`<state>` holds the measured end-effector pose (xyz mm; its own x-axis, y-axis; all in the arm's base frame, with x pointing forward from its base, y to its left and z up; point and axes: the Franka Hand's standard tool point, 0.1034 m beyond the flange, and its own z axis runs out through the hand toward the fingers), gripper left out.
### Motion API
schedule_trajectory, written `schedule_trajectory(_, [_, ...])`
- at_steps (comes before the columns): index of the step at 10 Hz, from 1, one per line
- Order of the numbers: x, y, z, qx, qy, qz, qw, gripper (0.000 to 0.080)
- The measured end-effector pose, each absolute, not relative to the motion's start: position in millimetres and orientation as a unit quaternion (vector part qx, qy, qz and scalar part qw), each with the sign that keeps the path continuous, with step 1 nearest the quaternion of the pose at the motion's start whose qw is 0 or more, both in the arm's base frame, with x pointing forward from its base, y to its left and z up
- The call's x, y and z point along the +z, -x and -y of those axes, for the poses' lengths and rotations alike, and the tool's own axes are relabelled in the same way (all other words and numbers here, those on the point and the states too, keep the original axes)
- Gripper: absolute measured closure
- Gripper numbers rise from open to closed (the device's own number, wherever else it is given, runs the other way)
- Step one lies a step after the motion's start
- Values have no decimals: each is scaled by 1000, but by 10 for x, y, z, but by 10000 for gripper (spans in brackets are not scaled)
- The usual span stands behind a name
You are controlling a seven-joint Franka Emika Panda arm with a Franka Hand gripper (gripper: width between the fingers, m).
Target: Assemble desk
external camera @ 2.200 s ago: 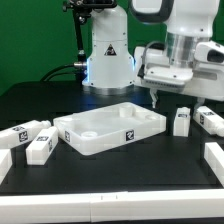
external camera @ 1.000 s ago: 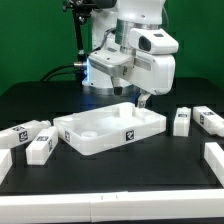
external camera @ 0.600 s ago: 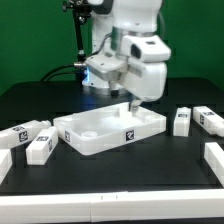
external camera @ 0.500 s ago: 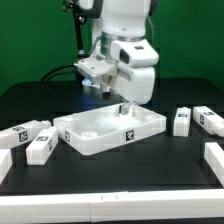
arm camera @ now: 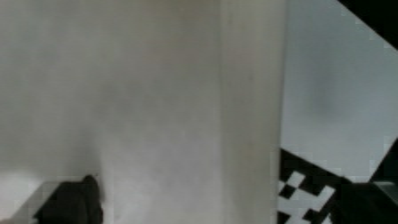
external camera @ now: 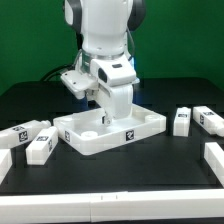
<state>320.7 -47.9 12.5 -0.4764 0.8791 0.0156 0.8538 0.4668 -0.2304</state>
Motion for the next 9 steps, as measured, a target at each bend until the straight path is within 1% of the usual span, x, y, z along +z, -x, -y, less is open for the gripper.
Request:
schedule_trajectory(1, [121, -3200, 476, 96, 507, 854, 67, 252])
schedule_trajectory(2, [120, -3198, 476, 96, 507, 854, 67, 388])
schedule_trajectory(3, [120, -3197, 475, 96, 507, 854, 67, 388])
schedule_trajectory(4, [119, -3196, 475, 96, 507, 854, 67, 571])
schedule_trajectory(5, [119, -3196, 474, 96, 507, 854, 67, 705])
schedule_trajectory(8, [130, -3229, 476, 93, 508, 854, 63, 729])
schedule_trajectory(9, [152, -3309, 512, 93, 537, 836, 62, 729])
